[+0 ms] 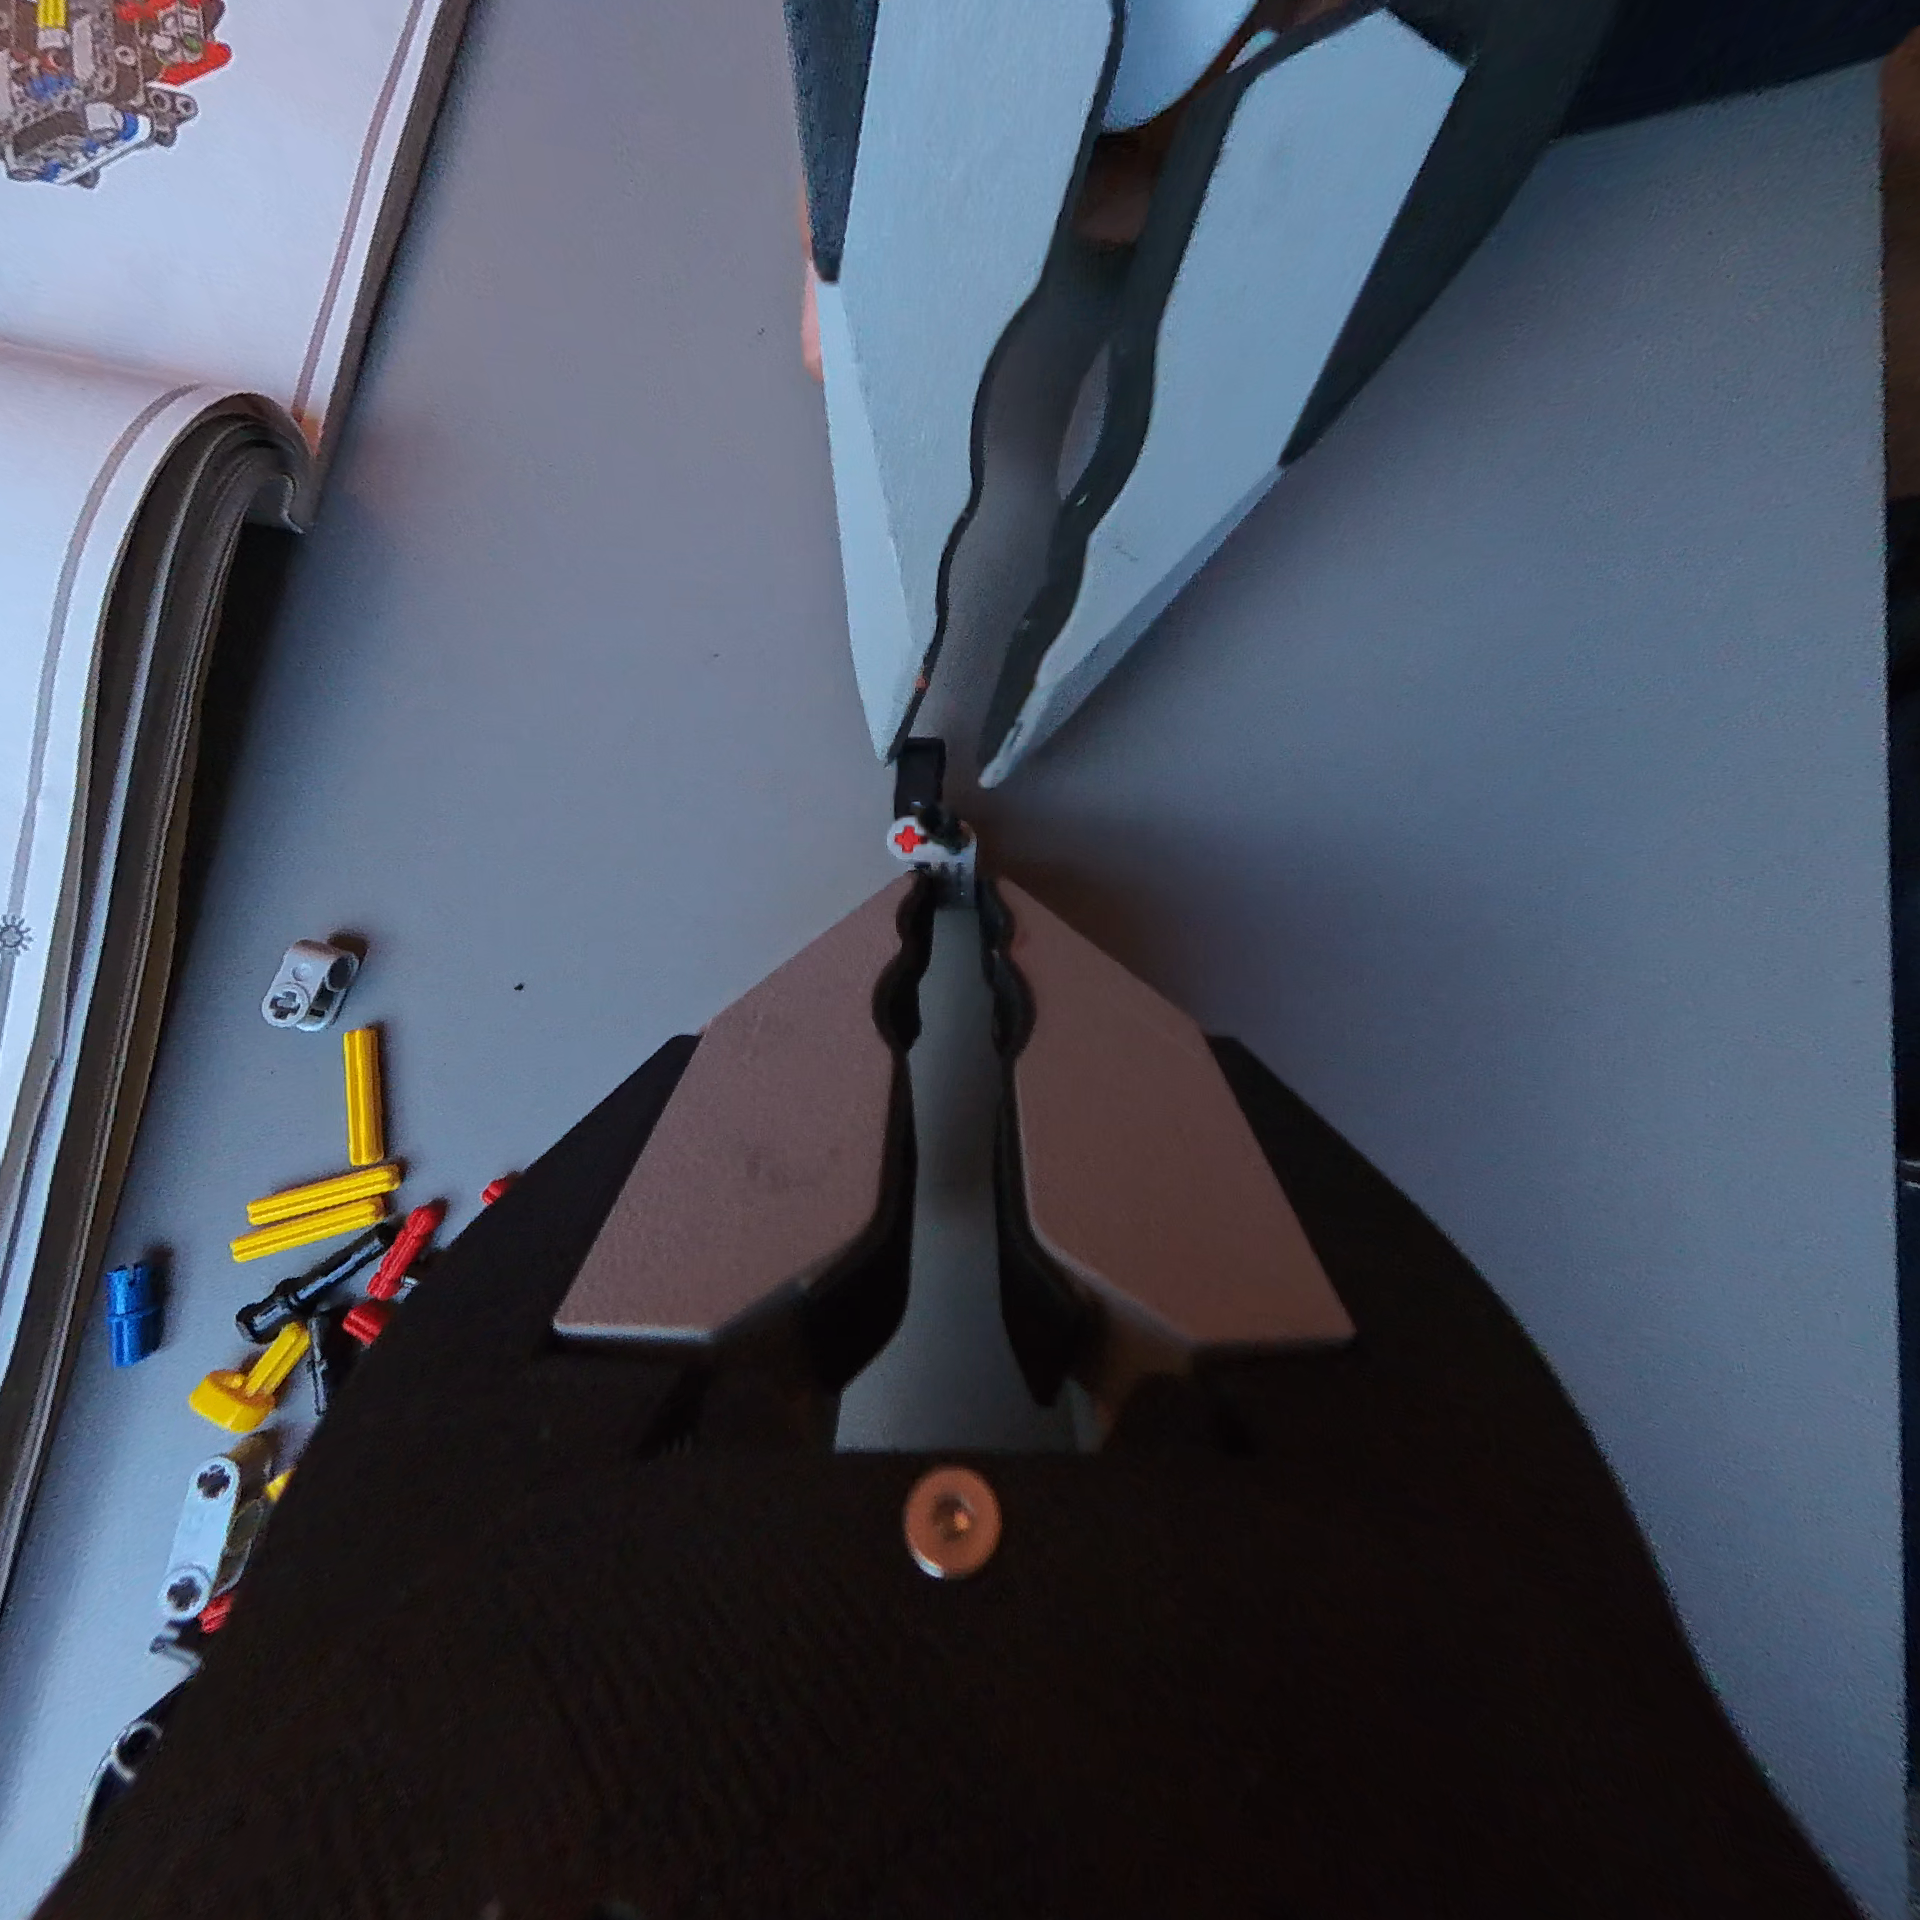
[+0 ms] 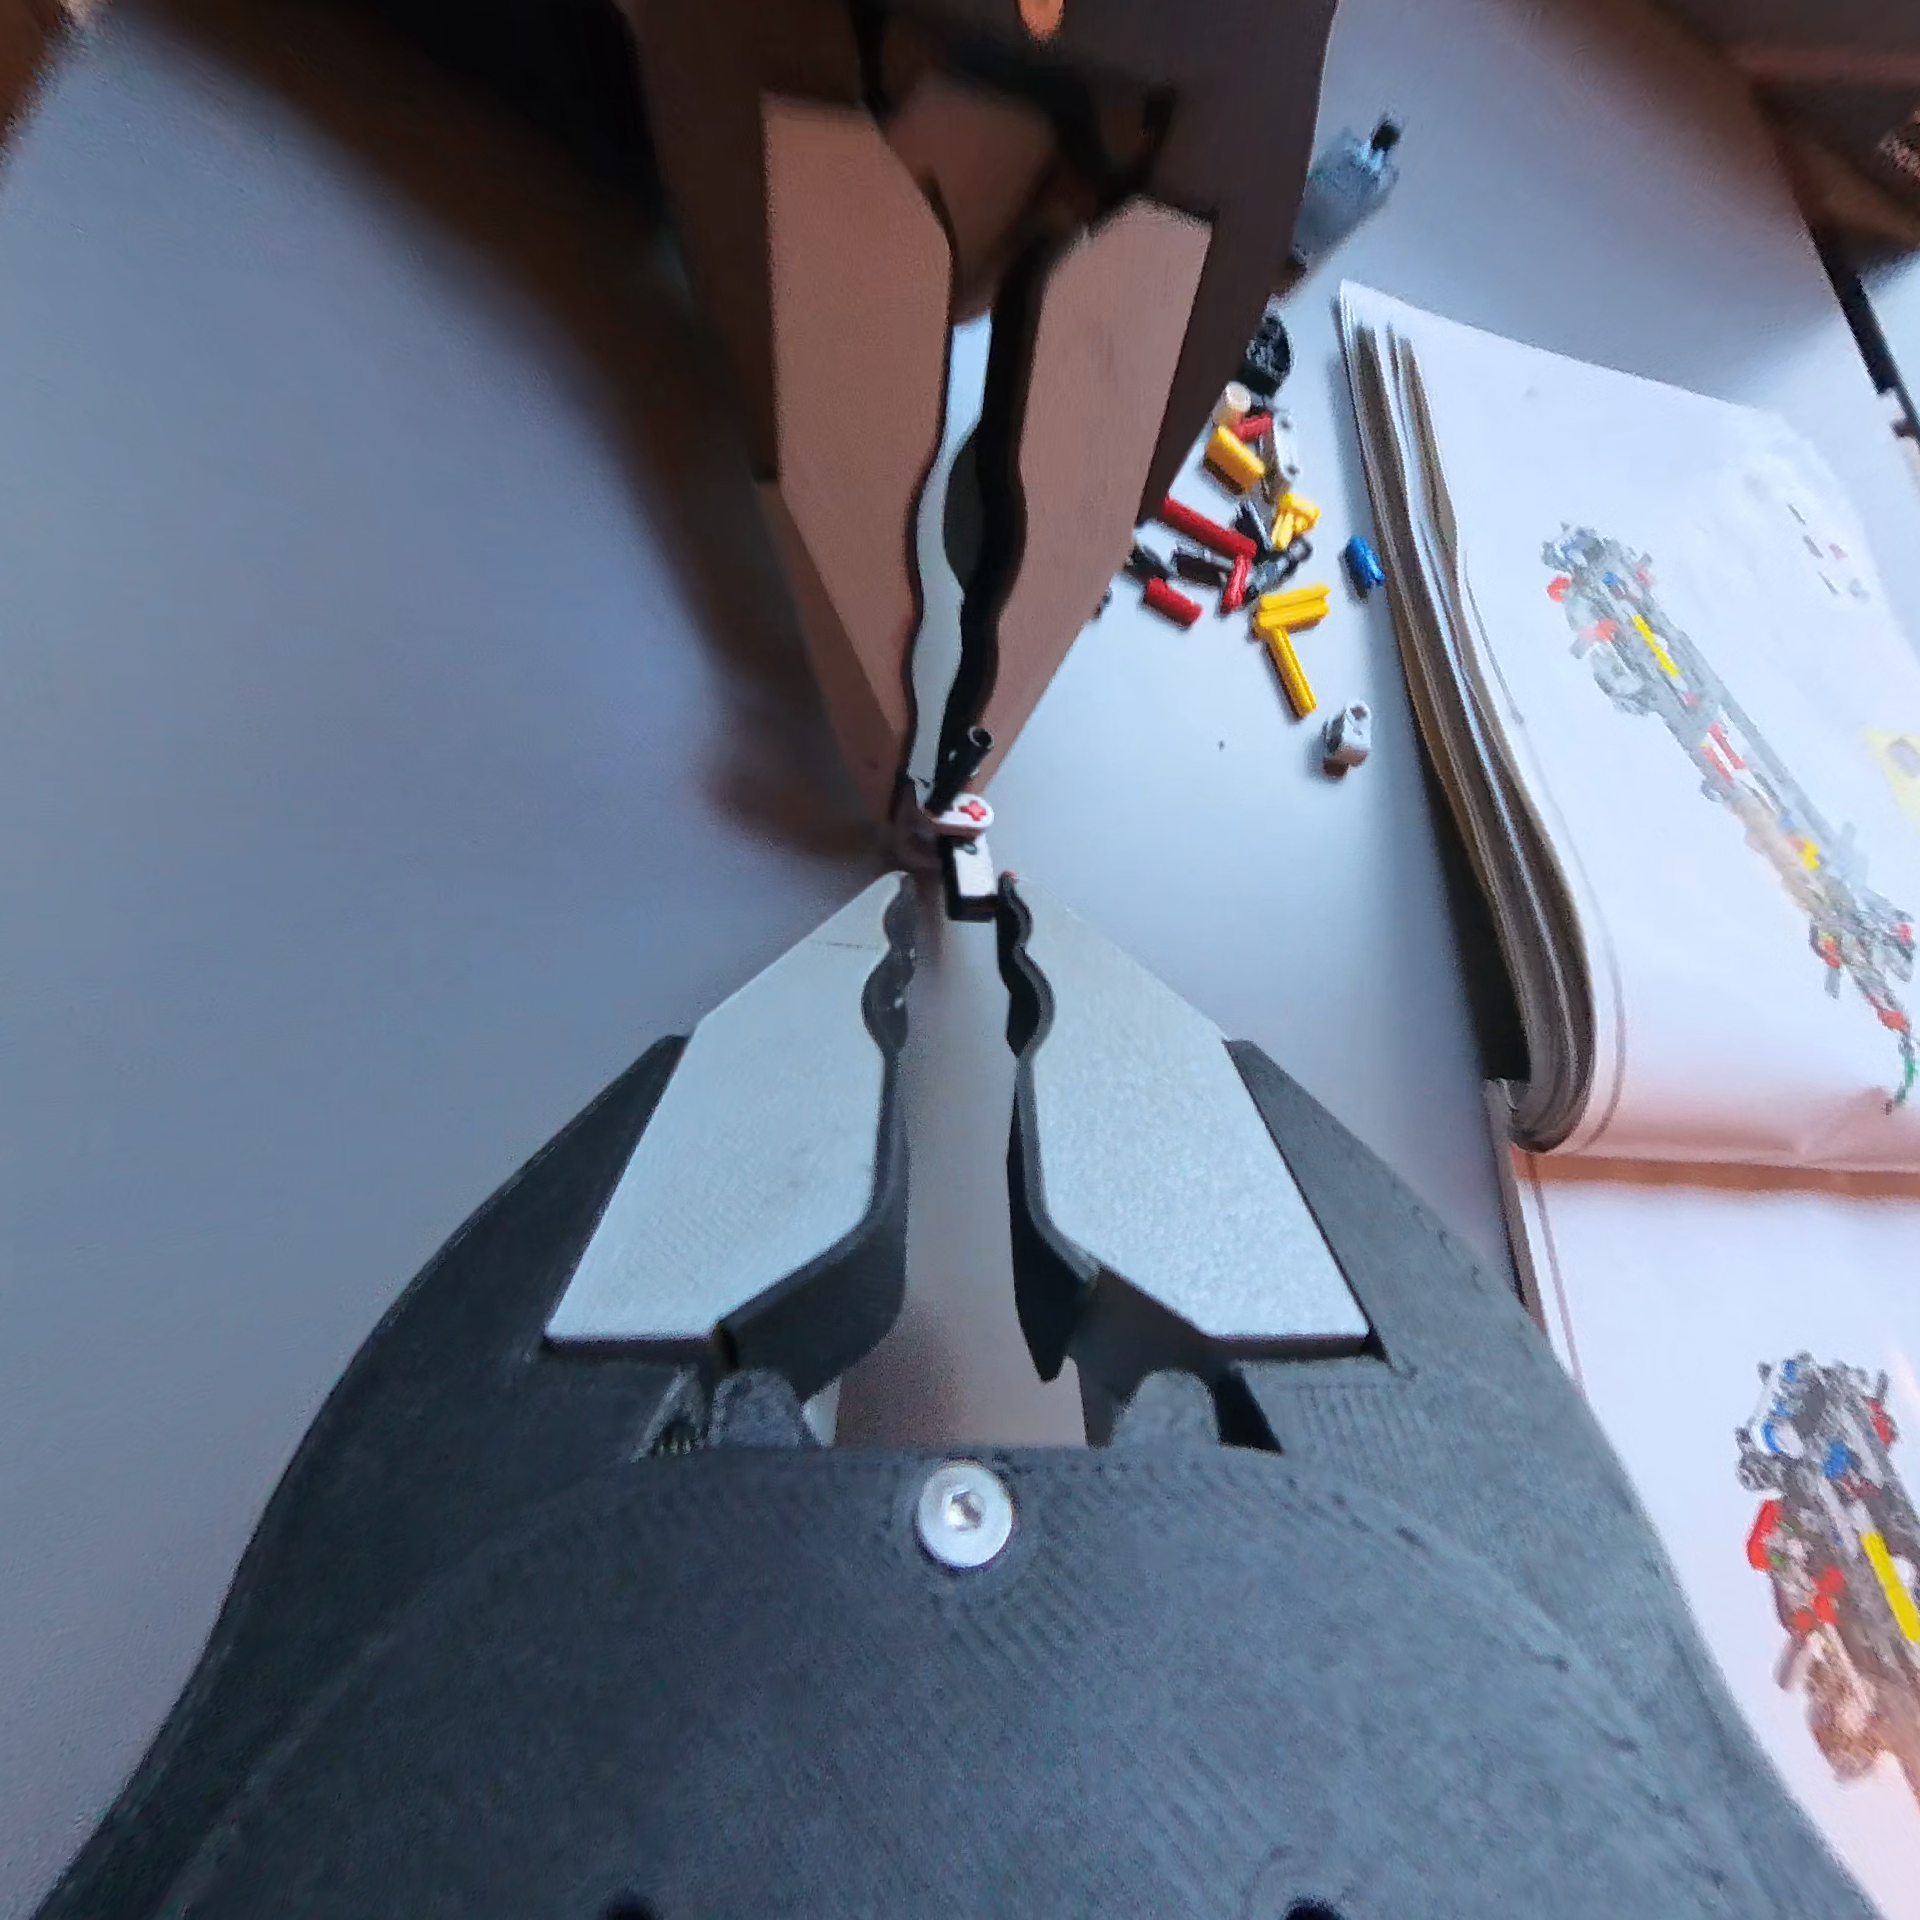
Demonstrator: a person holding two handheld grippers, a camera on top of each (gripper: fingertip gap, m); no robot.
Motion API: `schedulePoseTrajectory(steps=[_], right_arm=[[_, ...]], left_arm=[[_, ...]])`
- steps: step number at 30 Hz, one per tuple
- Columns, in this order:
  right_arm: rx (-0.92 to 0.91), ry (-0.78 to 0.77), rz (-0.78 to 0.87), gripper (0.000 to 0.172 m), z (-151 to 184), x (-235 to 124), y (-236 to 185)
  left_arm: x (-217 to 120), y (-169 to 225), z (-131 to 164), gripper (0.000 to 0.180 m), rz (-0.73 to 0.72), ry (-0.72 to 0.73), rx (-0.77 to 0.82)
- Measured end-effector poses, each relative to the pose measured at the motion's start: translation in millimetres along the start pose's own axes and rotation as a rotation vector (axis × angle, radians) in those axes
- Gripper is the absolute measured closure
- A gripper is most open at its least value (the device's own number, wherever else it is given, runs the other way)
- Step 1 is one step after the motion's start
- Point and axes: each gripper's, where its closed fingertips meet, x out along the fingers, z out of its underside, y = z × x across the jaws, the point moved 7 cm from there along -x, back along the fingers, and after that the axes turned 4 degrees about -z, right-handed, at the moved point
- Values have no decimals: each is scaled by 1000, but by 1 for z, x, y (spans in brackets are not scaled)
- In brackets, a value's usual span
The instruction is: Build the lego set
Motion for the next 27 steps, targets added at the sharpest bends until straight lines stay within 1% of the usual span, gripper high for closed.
schedulePoseTrajectory(steps=[3,13,19,23,27], right_arm=[[-17,-29,6,168,3,1,-1],[-1,-36,2,169,6,2,1],[0,-41,14,170,5,2,1],[-8,-31,17,172,4,0,1],[-10,-24,15,171,3,-2,0]], left_arm=[[0,0,0,174,-8,-2,9],[-1,-1,2,174,9,8,-14],[-2,-2,3,169,54,16,-61],[-5,-3,5,166,57,0,-54],[-11,-7,9,162,25,-43,-32]])
